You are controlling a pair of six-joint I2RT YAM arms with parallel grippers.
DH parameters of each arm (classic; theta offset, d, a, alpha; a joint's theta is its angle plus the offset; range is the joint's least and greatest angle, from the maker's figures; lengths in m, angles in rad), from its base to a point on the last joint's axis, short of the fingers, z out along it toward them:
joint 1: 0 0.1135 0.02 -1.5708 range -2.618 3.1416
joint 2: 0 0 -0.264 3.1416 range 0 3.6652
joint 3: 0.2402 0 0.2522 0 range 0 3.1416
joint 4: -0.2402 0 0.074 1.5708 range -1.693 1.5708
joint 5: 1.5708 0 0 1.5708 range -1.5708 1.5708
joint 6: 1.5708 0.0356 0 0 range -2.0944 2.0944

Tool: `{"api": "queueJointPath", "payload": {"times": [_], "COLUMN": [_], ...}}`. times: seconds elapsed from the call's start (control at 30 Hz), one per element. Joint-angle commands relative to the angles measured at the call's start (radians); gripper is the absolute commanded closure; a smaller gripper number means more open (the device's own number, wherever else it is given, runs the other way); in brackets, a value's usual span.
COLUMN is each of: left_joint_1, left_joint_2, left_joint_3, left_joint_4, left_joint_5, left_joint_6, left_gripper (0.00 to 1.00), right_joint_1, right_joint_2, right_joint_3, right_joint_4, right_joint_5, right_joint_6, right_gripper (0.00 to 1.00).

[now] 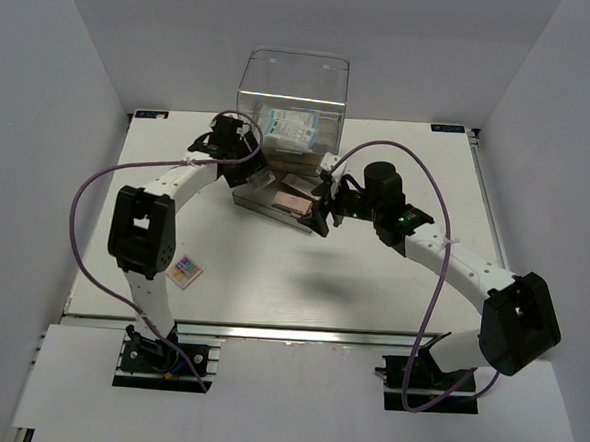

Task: Organize the makeup

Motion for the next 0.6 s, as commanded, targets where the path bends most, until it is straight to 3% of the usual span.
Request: {"api": "queueJointPath", "payload": {"times": [0.0,0.33,0.43,0.47,0.57], "left_joint_1": [-0.011,-0.012,-0.012,-0.012,-0.012], "left_joint_2": [0.037,0.014,-0.011,-0.017,-0.046], "left_joint_3": [0.092,0.108,0.108,0.109,0.091], "left_joint_4": [-0.074,-0.086,-0.099,-0.103,-0.123], "left_joint_5": [-0.045,-0.058,-0.050,-0.049,-0.045], "left_joint_6": [0.047,0.079,0.096,0.099,0.110], "left_gripper": [0.32,0.25,0.15,0.02,0.02], "right_joint_1": [-0.005,-0.007,-0.007,-0.007,-0.007], "right_joint_2": [-0.049,-0.040,-0.026,-0.018,-0.012], "right_joint_3": [-0.014,-0.009,0.005,0.012,0.023], "right_joint_4": [0.019,-0.056,-0.076,-0.079,-0.091], "right_joint_5": [0.004,-0.065,-0.099,-0.102,-0.108], "right_joint_6": [0.006,-0.077,-0.091,-0.092,-0.099], "right_gripper": [0.15,0.11,0.11,0.11,0.11]}}
